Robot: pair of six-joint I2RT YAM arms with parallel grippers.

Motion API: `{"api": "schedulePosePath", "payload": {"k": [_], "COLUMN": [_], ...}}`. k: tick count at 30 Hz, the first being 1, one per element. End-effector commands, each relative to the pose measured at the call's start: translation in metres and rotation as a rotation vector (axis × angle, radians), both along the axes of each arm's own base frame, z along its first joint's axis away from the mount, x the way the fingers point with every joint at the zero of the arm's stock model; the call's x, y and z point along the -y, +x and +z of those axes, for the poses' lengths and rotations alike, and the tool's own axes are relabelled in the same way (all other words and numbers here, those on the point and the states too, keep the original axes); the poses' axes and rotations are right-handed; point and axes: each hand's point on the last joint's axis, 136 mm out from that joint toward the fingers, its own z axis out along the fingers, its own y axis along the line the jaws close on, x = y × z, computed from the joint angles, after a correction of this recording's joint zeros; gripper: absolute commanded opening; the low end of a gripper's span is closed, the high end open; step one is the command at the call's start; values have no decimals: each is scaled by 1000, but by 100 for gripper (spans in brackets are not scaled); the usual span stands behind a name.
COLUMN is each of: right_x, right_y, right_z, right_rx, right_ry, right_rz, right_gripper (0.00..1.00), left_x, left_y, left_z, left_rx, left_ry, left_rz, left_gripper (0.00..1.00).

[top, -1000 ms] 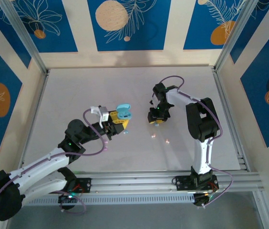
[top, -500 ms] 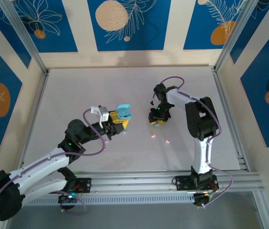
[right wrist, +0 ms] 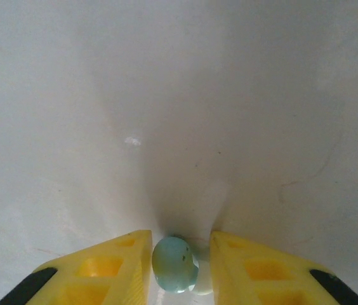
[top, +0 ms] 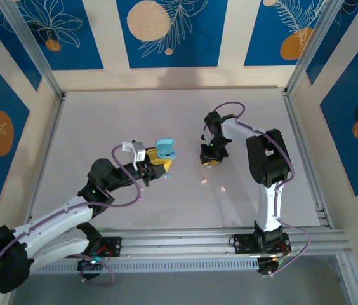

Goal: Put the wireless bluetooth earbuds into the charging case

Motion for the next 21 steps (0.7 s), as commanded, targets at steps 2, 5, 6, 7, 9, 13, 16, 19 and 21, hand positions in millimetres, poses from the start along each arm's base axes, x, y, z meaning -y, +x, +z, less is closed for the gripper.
{"api": "schedulePosePath", "payload": {"k": [2,5,6,7,9,13,16,19,21], "right_x": [0,2,2,3,2,-1,-2,-4,-1], "right_y": [-6,-6,-6,-6,-8,-13,-16,-16,-15], "right_z": [-9,-12,-13,-14,-15,-18,-20,-20,-20], "right_rx": [-29,-28,-28,-29,-33,-52,-56,-48,-44], "right_ry": [-53,-84,-93,-102,-114,-117,-133,-133,-151], "right_rz": [59,92,104,115,139,163,181,184,178], "right_gripper": [29,29,29,29,29,29,29,28,25], "left_x": [1,1,1,1,1,1,0,0,0], "left_y": [-2,-2,-3,-3,-2,-2,-2,-3,-3], "left_z": [16,15,15,15,15,15,15,15,15], "left_rx": [26,21,22,22,21,20,20,20,20], "left_ry": [-37,-35,-36,-35,-34,-34,-35,-34,-35], "left_rz": [-7,-7,-9,-9,-7,-6,-6,-7,-4], "left_gripper": [24,24,24,24,24,24,24,24,24]}}
